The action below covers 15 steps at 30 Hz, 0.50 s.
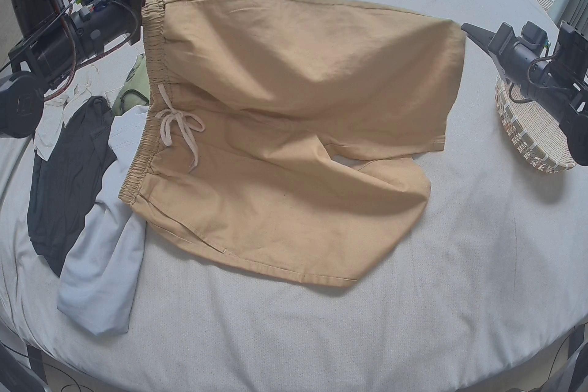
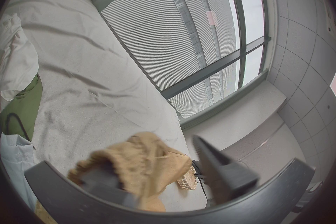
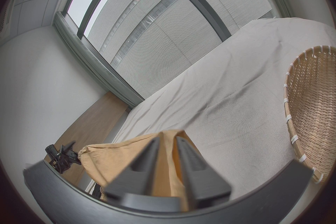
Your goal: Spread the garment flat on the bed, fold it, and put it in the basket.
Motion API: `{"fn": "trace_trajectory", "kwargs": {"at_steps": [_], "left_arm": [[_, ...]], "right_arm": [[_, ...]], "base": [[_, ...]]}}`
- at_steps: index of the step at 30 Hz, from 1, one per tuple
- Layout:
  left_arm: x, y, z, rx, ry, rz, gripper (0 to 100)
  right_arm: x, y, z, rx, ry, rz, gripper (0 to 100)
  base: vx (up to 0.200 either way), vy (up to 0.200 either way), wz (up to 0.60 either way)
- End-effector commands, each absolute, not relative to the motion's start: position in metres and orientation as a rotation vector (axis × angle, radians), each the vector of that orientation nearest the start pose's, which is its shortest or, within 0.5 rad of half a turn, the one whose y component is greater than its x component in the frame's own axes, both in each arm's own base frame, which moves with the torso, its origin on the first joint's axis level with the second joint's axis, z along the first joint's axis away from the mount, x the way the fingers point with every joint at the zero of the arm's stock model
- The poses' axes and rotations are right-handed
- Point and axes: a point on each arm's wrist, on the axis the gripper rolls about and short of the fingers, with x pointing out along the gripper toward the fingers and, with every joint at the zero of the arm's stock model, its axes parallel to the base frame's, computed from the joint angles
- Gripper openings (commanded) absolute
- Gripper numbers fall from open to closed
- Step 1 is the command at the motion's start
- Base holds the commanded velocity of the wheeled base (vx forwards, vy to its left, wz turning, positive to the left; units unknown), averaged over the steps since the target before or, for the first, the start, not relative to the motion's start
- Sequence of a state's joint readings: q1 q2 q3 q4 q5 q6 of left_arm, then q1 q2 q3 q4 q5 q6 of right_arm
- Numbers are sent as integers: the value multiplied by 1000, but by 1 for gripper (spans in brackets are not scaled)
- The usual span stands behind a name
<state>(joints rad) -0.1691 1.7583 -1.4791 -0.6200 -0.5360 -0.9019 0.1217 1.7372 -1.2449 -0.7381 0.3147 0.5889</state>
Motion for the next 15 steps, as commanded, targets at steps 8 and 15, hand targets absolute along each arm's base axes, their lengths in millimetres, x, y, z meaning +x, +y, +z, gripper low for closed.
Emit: {"fn": "trace_trajectory", "kwargs": {"at_steps": [8, 15], "left_arm": [[369, -44, 345, -885, 140, -612, 100], [368, -24, 345, -865, 162, -522, 100]], "right_arm": [[303, 48, 268, 554, 36, 460, 100], [285, 47, 218, 537, 182, 434, 100]], "base": [[0, 0, 0], [0, 0, 0]]}}
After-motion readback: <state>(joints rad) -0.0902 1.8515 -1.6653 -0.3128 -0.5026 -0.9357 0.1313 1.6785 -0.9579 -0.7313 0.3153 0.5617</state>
